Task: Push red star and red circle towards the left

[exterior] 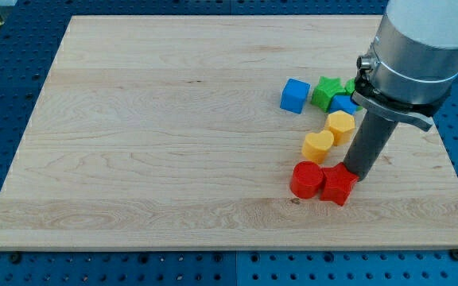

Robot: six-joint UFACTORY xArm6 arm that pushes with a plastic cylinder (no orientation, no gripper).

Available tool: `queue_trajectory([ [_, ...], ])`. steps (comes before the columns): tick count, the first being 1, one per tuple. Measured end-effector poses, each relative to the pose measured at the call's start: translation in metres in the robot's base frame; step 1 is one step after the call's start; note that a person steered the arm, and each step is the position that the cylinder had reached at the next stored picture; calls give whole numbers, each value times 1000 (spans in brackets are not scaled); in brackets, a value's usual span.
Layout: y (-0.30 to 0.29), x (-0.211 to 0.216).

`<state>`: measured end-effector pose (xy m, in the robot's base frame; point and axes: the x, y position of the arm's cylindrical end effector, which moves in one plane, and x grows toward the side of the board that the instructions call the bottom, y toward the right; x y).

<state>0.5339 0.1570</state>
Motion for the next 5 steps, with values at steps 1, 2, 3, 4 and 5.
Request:
queue_trajectory([
  [1,41,0],
  [2,60,14],
  [3,38,30],
  [4,6,39],
  [5,-26,26],
])
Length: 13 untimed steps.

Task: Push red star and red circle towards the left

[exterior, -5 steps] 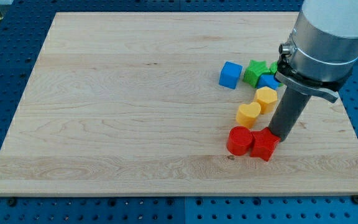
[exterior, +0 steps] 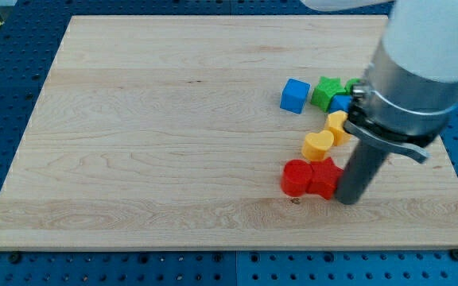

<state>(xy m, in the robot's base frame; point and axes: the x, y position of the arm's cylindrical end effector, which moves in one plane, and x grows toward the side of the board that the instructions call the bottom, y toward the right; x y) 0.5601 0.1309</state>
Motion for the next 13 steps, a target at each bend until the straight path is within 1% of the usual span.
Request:
queue_trajectory([
  [1,-22,-11],
  [2,-13,-11],
  [3,9,-11],
  [4,5,-17],
  [5,-14,-30],
  [6,-37,-30],
  [8,-39,-31],
  [10,-85,-31],
  [11,-90,-31],
  [12,-96,-35],
  [13,-126,-51],
])
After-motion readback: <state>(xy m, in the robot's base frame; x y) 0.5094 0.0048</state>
